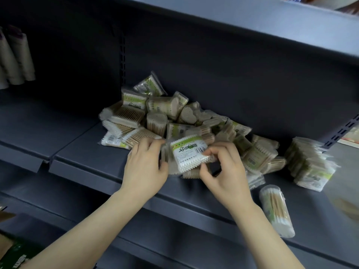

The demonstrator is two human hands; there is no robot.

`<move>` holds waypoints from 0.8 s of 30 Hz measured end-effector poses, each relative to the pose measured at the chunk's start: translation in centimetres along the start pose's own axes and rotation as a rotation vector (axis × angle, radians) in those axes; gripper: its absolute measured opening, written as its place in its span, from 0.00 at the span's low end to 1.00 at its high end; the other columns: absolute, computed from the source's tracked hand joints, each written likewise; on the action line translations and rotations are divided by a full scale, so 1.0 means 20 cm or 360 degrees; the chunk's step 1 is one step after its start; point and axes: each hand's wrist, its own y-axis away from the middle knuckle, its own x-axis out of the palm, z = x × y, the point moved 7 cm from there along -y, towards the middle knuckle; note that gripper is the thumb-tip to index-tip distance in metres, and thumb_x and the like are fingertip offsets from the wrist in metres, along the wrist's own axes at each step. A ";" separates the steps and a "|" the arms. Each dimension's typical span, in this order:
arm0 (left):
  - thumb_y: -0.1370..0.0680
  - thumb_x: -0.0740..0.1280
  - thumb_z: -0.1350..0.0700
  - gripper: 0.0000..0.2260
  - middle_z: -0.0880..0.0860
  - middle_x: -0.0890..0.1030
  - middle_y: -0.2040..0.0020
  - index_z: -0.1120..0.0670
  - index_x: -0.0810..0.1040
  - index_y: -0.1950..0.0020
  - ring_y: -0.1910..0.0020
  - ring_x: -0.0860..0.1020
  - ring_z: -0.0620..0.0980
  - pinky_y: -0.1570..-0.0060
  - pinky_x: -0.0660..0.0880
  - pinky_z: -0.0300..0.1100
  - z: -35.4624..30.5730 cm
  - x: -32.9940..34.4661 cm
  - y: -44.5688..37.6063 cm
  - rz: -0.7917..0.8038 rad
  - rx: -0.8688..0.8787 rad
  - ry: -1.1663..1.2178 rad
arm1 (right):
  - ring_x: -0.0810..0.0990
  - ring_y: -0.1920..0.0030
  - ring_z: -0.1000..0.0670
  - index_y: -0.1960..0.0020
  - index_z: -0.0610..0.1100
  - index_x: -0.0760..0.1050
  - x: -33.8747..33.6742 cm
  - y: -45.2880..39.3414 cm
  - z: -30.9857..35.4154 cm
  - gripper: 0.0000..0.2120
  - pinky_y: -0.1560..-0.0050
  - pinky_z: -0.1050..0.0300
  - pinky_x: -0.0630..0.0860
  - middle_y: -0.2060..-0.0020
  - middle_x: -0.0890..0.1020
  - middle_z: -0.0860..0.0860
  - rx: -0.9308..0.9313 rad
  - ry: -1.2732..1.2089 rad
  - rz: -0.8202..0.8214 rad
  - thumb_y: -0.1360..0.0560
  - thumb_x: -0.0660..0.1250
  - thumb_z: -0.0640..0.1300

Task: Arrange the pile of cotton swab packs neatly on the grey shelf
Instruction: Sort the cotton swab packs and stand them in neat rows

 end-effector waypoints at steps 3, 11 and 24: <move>0.28 0.64 0.60 0.17 0.53 0.72 0.42 0.54 0.75 0.39 0.42 0.68 0.53 0.44 0.65 0.43 -0.05 0.02 0.00 -0.0013 0.0016 0.0040 | 0.69 0.53 0.61 0.54 0.37 0.75 -0.08 0.03 -0.01 0.10 0.47 0.76 0.64 0.54 0.71 0.50 0.0003 0.0057 -0.0059 0.33 0.63 0.41; 0.23 0.63 0.55 0.08 0.54 0.78 0.51 0.55 0.81 0.52 0.49 0.73 0.56 0.48 0.69 0.48 -0.25 0.15 -0.01 0.0079 0.0225 0.0165 | 0.69 0.52 0.60 0.53 0.44 0.71 -0.26 0.17 -0.10 0.09 0.47 0.75 0.64 0.52 0.69 0.52 0.0107 0.0214 -0.0156 0.33 0.63 0.43; 0.21 0.58 0.51 0.12 0.52 0.76 0.47 0.54 0.78 0.44 0.45 0.70 0.53 0.44 0.65 0.46 -0.60 0.31 0.07 0.0280 0.0392 0.0186 | 0.69 0.51 0.61 0.56 0.41 0.71 -0.51 0.35 -0.20 0.07 0.47 0.78 0.62 0.52 0.70 0.49 0.0302 0.0263 -0.0229 0.34 0.63 0.38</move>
